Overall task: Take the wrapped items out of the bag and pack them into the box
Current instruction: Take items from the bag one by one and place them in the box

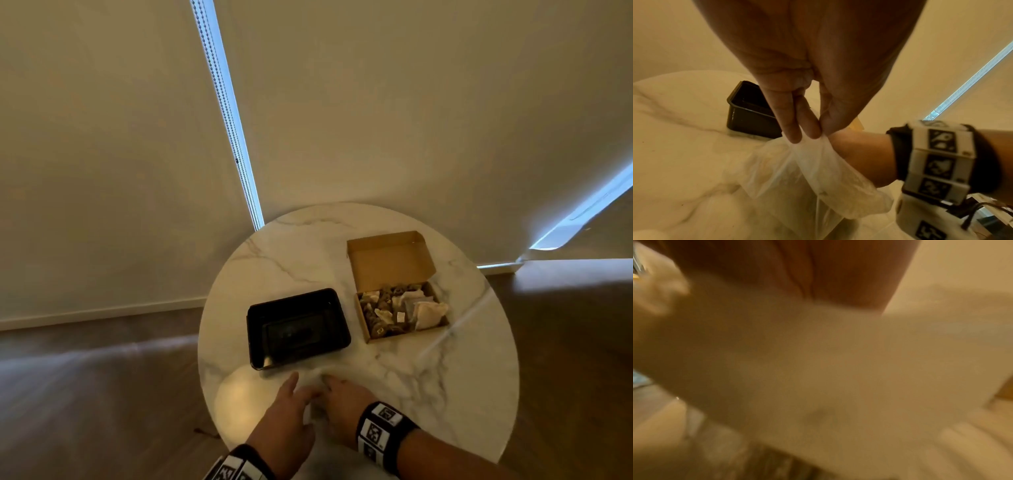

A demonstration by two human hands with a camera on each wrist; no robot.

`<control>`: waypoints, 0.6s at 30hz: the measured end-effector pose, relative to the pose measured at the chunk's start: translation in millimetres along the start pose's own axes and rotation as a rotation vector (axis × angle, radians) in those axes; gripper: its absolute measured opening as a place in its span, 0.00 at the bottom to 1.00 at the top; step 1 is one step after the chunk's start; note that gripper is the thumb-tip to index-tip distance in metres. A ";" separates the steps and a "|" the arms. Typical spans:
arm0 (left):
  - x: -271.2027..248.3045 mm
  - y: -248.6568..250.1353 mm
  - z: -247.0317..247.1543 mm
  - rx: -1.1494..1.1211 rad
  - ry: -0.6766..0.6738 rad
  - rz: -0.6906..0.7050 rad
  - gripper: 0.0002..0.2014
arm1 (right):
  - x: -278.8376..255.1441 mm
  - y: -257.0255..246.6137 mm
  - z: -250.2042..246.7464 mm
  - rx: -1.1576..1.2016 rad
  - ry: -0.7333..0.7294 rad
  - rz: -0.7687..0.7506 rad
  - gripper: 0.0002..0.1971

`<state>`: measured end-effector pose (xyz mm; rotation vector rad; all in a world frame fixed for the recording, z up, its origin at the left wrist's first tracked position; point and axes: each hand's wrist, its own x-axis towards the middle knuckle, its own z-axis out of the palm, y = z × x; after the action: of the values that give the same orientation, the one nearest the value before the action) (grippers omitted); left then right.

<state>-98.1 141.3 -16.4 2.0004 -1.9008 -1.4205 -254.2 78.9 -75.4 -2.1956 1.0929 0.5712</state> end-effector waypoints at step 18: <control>11.0 -21.8 6.0 -0.084 -0.035 -0.027 0.41 | -12.1 5.4 6.6 0.144 -0.003 0.102 0.30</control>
<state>-86.8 141.1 -39.0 1.9840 -1.8013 -1.5253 -266.2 87.6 -74.5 -2.0243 1.2119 0.5225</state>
